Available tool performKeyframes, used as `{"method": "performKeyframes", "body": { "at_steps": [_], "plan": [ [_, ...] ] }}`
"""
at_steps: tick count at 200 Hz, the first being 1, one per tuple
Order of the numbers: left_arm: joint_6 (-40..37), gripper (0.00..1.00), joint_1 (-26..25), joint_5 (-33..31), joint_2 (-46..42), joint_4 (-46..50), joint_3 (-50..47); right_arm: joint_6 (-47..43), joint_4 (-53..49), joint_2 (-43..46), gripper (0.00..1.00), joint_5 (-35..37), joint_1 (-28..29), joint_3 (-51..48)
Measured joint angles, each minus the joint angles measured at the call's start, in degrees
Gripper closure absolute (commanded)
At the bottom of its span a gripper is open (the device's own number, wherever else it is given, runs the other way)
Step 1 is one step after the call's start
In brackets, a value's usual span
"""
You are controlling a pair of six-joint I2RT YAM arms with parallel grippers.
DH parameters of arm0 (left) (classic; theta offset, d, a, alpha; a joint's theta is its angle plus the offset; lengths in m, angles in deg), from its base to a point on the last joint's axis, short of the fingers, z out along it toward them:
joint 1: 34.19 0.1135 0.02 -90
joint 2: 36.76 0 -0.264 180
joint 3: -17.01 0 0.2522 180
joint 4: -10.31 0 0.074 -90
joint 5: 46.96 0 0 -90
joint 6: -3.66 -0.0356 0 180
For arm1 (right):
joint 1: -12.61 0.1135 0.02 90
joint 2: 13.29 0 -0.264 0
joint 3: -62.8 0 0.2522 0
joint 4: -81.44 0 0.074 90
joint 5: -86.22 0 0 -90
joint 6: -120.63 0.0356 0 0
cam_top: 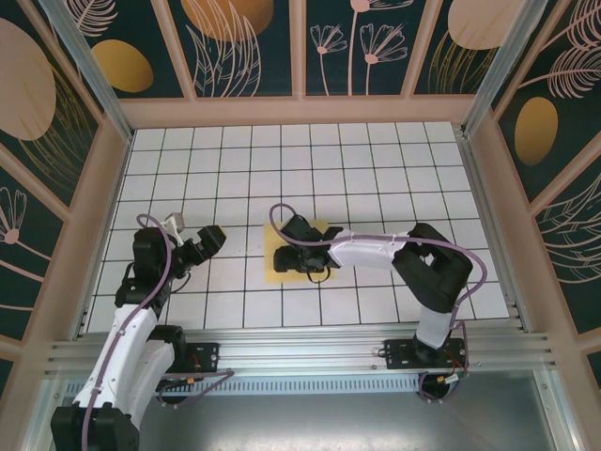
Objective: Fold a paper plane with a square sheet of paper (pick it up from the middle)
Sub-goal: Move the square sheet of paper to the center of the table.
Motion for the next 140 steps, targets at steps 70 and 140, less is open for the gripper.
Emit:
{"method": "performKeyframes", "body": {
  "at_steps": [70, 140],
  "plan": [
    [0.3, 0.01, 0.0, 3.1, 1.3, -1.6, 0.0, -3.2, -5.4, 0.0, 0.20, 1.5, -4.5, 2.2],
    [1.3, 0.01, -9.0, 0.9, 15.9, -9.2, 1.3, -4.2, -13.8, -2.8, 0.14, 3.5, -8.4, 14.8]
  ]
}}
